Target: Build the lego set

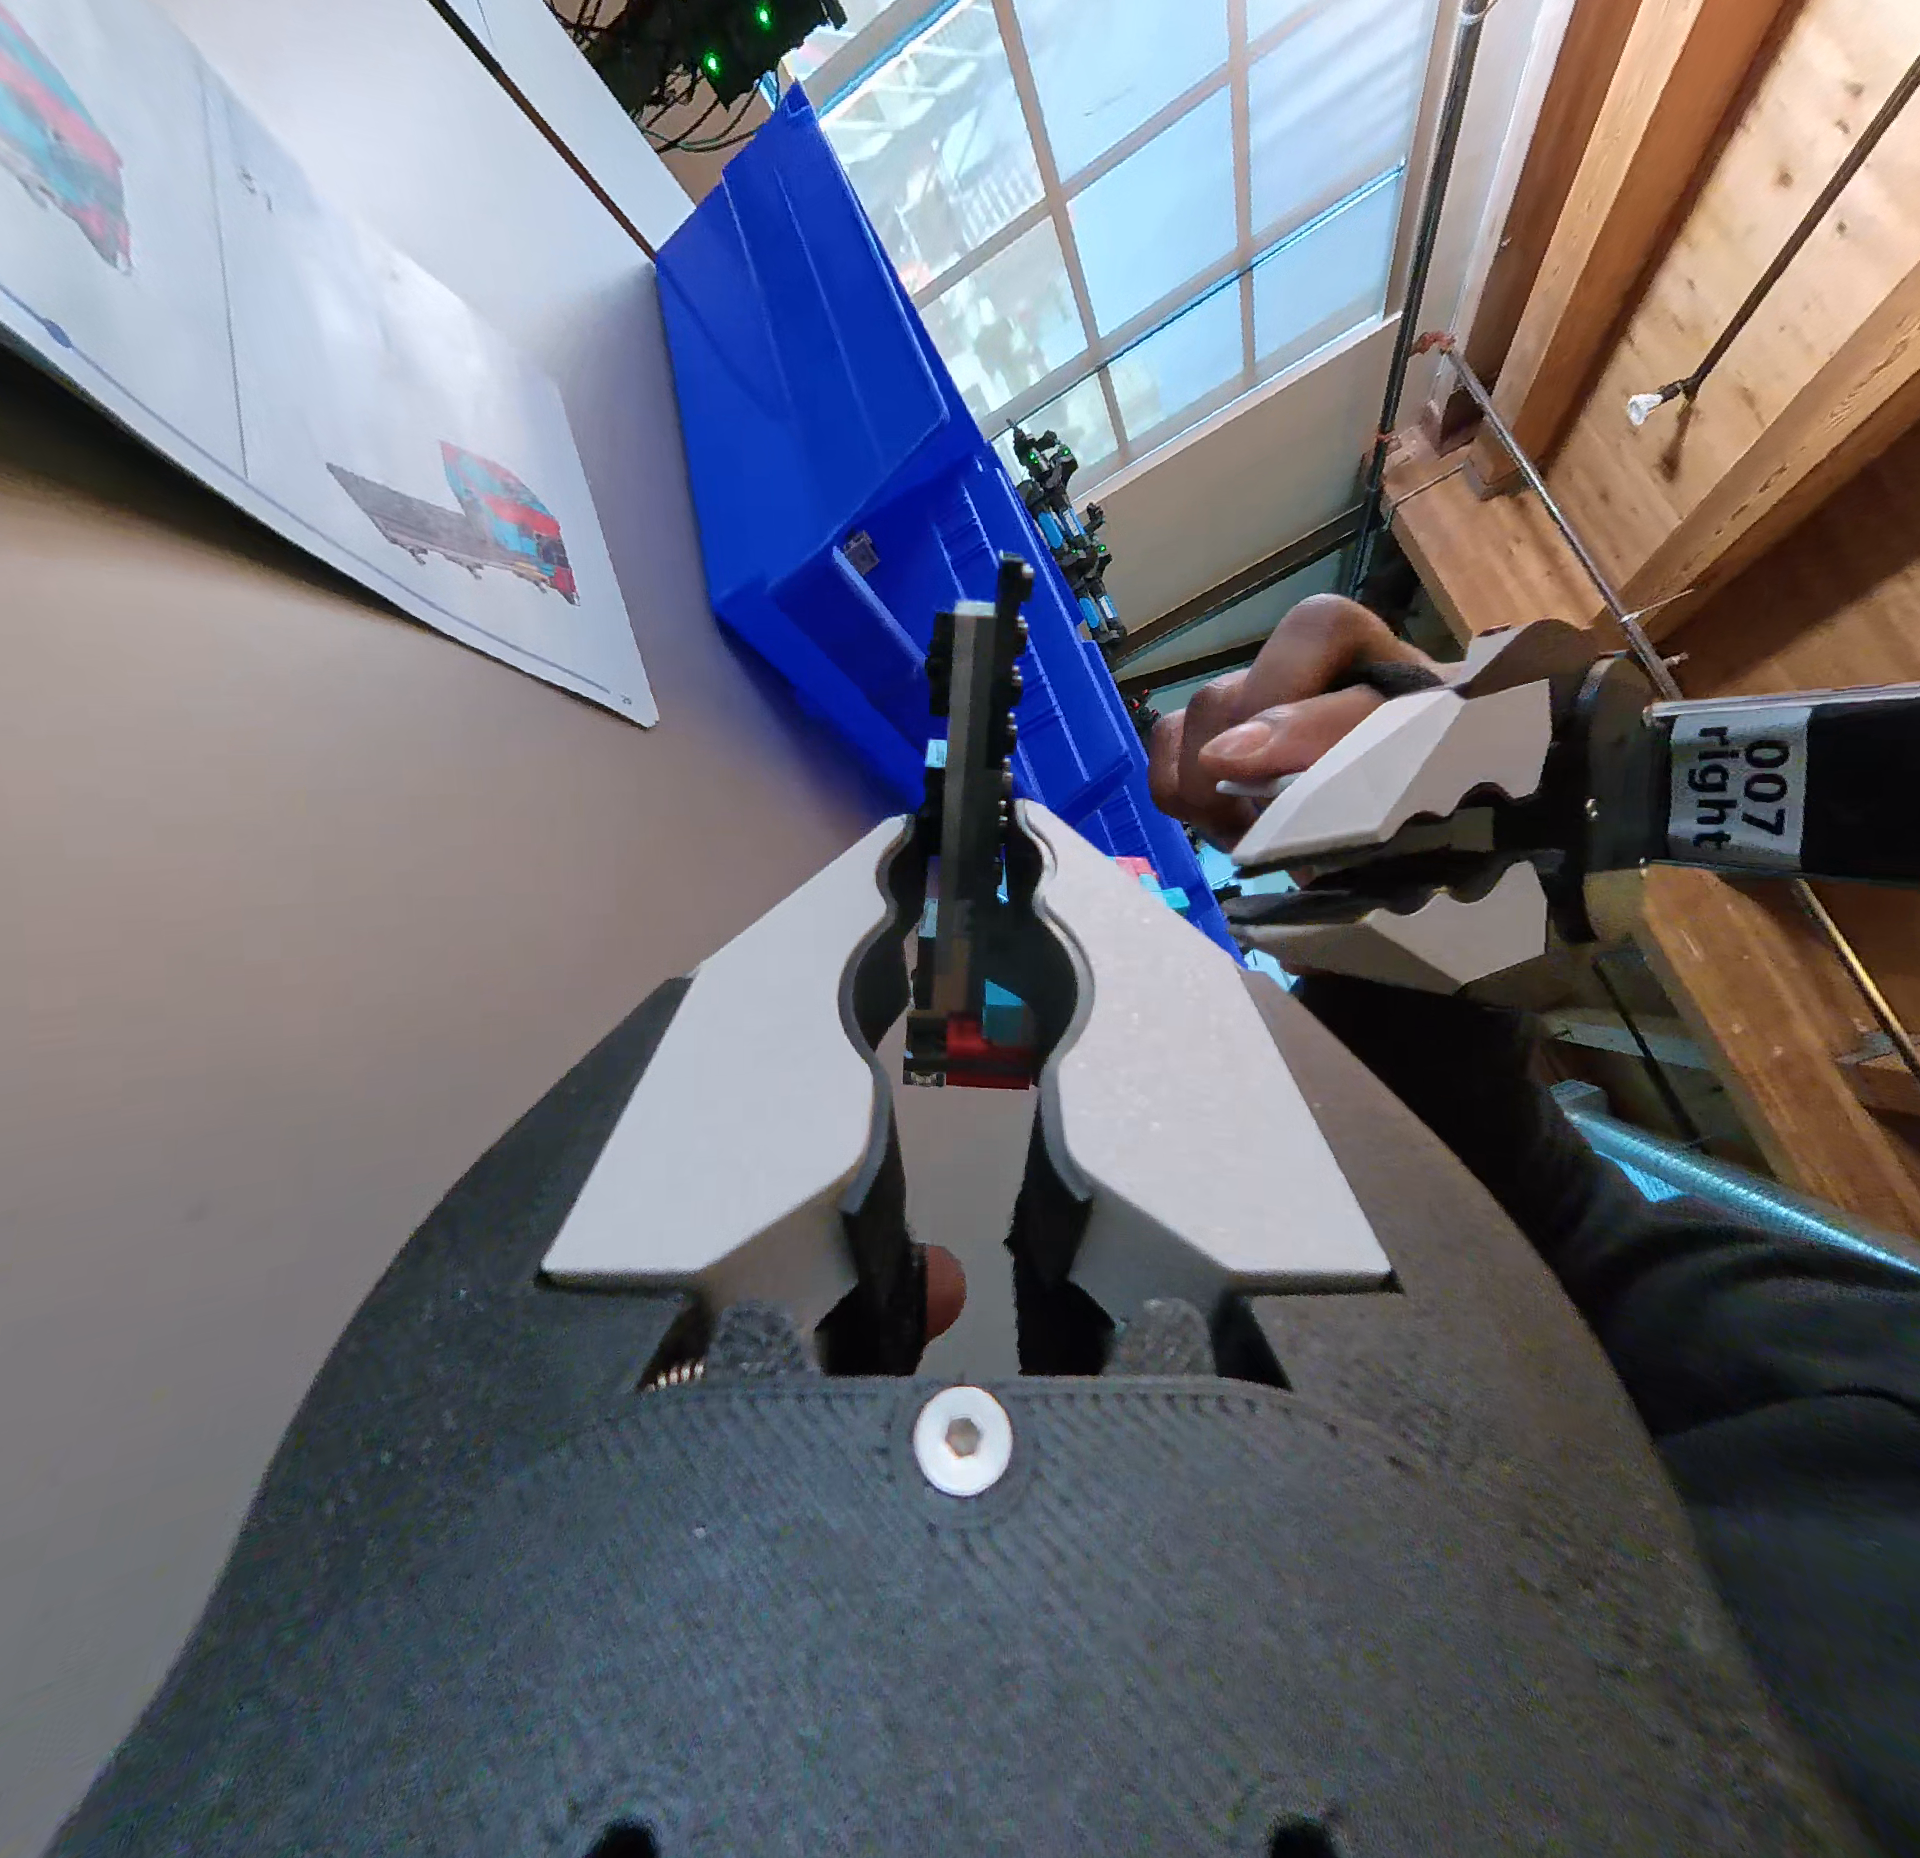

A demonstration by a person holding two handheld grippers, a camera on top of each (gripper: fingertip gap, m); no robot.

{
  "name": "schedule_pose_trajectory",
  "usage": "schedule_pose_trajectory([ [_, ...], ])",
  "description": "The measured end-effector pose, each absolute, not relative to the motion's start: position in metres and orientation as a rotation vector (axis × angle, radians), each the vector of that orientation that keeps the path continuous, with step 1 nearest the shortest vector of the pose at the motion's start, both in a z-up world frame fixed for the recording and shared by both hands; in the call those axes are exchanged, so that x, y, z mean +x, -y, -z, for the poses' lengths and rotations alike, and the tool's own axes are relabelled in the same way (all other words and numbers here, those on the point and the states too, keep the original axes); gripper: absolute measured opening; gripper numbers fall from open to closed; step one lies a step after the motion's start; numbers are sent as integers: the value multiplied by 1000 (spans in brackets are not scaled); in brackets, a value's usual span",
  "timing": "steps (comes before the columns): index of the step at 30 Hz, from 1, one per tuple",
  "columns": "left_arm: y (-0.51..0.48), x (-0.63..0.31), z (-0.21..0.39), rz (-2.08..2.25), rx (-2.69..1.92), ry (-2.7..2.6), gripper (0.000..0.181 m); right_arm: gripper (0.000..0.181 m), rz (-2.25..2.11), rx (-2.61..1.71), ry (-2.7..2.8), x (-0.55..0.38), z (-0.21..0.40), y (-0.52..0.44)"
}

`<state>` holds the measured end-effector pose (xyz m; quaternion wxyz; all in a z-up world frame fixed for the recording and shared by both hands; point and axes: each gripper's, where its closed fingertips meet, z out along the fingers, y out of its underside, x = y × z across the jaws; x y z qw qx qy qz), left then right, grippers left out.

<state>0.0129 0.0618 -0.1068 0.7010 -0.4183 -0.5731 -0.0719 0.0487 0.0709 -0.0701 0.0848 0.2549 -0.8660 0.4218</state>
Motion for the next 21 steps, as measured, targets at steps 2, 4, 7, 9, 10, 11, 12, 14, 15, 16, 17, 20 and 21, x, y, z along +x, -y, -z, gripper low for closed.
schedule_pose_trajectory([
  [2, -61, 13, 108, 170, -929, 1278, 14, 8, -1238, 775, 2604, 49, 73, -71],
  [4, -61, 13, 108, 181, -921, 1278, 14, 6, -1207, 784, 2618, 49, 77, -71],
  [7, -60, 13, 109, 189, -917, 1280, 14, 4, -1163, 798, 2628, 48, 81, -71],
  [9, -60, 13, 109, 191, -911, 1280, 14, 3, -1154, 798, 2635, 48, 81, -70],
  [10, -59, 13, 109, 193, -907, 1281, 14, 3, -1151, 800, 2636, 48, 81, -70],
  [11, -59, 12, 109, 195, -903, 1281, 14, 3, -1146, 803, 2638, 48, 81, -70],
  [12, -59, 12, 109, 196, -900, 1282, 14, 3, -1138, 808, 2635, 48, 82, -70],
  [14, -59, 12, 110, 197, -898, 1286, 14, 3, -1114, 822, 2627, 47, 83, -70],
  [15, -59, 12, 111, 200, -894, 1289, 14, 3, -1104, 830, 2618, 47, 84, -70],
  [16, -58, 11, 111, 205, -885, 1292, 14, 3, -1097, 837, 2608, 47, 84, -69],
  [17, -58, 11, 111, 209, -877, 1294, 14, 4, -1092, 842, 2599, 46, 84, -69],
  [20, -56, 10, 111, 206, -865, 1301, 14, 3, -1072, 855, 2565, 46, 85, -68],
  [21, -56, 10, 111, 207, -861, 1303, 14, 3, -1064, 859, 2556, 45, 85, -68],
])
